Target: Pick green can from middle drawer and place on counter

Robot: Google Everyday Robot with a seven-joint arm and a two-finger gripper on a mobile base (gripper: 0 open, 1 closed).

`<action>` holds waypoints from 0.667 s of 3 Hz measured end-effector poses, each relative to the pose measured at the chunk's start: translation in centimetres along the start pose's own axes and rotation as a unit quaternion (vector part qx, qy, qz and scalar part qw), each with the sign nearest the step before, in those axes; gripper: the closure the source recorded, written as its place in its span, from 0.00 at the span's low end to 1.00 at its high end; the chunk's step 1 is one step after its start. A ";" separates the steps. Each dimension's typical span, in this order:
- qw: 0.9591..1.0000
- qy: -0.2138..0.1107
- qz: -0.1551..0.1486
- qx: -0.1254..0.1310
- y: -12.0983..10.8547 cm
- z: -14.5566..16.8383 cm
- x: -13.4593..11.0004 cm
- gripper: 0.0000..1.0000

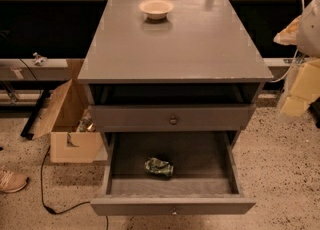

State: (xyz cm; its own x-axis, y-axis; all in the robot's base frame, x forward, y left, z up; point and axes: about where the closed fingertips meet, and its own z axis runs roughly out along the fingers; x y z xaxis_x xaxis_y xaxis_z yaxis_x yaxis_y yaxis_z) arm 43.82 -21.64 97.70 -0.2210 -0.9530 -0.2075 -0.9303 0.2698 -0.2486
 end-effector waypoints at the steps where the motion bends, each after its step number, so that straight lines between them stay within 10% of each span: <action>1: 1.000 -0.003 0.000 0.003 0.0 -0.1 -0.1 0.00; 2: 1.000 -0.021 -0.006 -0.009 0.6 2.2 -0.8 0.00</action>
Offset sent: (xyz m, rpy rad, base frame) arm 0.0074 0.0277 -0.0590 0.1000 0.0415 0.0653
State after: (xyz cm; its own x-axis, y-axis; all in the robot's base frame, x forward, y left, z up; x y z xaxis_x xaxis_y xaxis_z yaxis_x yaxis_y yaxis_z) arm 44.11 -20.48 95.65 -0.1982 -0.9490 -0.2450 -0.9378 0.2563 -0.2342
